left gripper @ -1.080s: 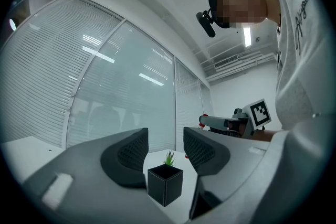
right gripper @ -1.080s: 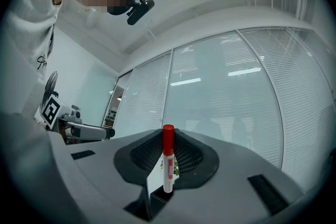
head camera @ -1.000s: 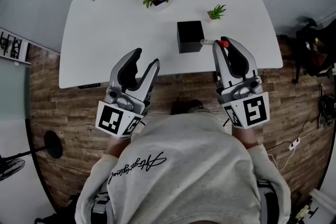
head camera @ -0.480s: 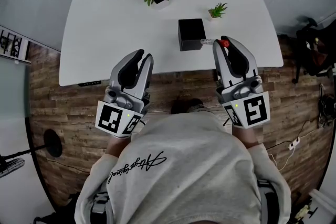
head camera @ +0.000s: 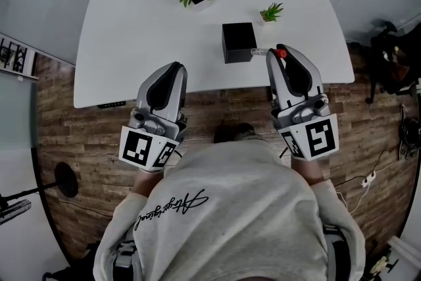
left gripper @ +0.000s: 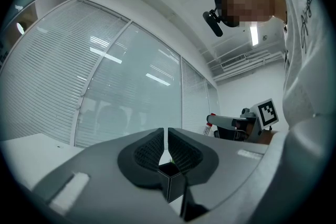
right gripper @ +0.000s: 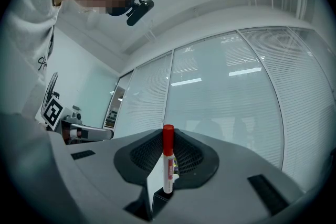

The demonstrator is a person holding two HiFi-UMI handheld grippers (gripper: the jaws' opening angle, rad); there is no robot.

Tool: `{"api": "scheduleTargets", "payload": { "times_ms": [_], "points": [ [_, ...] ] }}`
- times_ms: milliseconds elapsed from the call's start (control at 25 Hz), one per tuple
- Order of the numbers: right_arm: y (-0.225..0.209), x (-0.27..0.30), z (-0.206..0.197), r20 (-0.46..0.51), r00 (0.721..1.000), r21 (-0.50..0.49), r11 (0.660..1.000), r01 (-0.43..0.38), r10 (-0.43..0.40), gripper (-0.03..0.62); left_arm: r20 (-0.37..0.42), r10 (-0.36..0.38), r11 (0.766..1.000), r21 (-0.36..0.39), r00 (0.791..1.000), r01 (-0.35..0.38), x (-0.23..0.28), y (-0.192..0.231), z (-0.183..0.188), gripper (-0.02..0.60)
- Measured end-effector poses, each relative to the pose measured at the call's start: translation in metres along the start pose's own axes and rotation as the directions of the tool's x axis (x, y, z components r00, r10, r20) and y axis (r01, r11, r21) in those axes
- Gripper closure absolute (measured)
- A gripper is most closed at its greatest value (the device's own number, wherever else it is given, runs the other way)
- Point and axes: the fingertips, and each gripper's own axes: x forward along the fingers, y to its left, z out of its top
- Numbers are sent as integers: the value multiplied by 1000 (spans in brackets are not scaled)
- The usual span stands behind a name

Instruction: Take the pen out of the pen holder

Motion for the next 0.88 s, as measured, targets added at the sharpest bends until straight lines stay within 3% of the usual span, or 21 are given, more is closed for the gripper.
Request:
{"api": "scheduleTargets", "payload": {
  "times_ms": [880],
  "points": [
    [0,0,-1,8,1000,14,1000,3,-3,536,1,-8,1000,-3,1000,8,0,-3,-2,594]
  ]
}}
